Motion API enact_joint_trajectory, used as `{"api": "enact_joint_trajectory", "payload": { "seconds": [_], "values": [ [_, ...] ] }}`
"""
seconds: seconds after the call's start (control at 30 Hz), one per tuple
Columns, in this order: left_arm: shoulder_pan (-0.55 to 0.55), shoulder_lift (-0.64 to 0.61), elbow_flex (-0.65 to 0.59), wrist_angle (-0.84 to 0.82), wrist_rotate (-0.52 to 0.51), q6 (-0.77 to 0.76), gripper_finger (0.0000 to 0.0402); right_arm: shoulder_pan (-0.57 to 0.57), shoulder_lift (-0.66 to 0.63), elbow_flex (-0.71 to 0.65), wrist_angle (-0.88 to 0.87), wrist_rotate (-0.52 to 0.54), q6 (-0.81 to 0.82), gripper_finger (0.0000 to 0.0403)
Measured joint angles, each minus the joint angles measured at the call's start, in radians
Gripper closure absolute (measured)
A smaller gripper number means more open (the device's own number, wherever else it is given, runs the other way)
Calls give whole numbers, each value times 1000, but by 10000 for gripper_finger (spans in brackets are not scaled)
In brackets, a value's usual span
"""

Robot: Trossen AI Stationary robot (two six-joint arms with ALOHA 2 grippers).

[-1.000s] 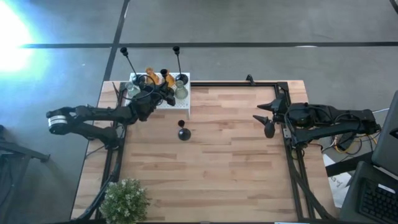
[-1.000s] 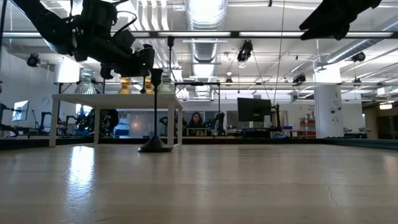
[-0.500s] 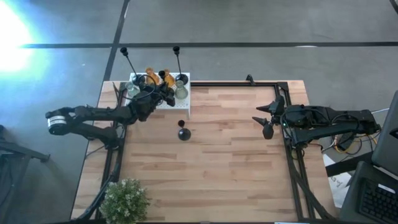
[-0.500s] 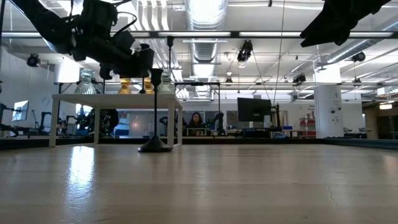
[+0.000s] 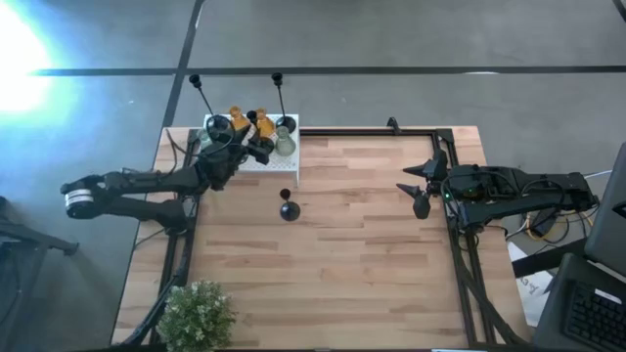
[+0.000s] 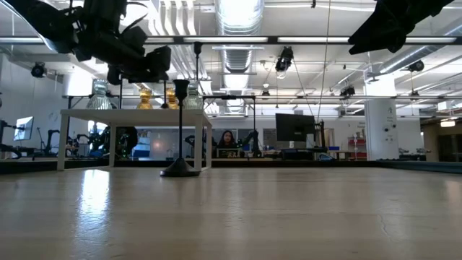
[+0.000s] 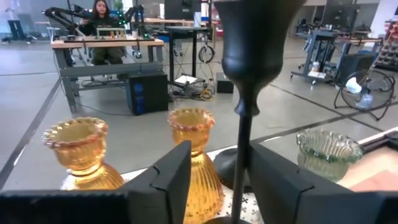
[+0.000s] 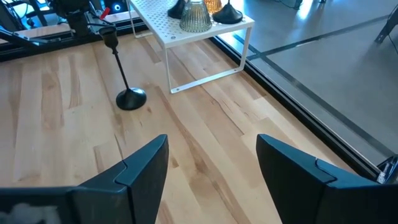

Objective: Pick & Place candle stick holders
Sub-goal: Put the small black candle holder on the shelf

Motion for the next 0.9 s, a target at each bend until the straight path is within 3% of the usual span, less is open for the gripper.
{"api": "enact_joint_trajectory", "payload": {
  "seconds": [0.33,0.43,0.53,0.8,0.9],
  "values": [
    [-8,-175,0,-159,74,-3,227,0,0,0,3,0,0,172],
    [-7,-229,0,-220,162,-8,227,0,-1,0,3,-1,10,172],
    [-8,-291,0,-284,348,-17,227,0,-1,0,3,-12,13,169],
    [-10,-451,0,-398,1004,-14,227,0,0,0,3,-12,15,161],
    [-31,-478,0,-472,1169,-12,228,0,0,0,3,-12,15,161]
  ]
}}
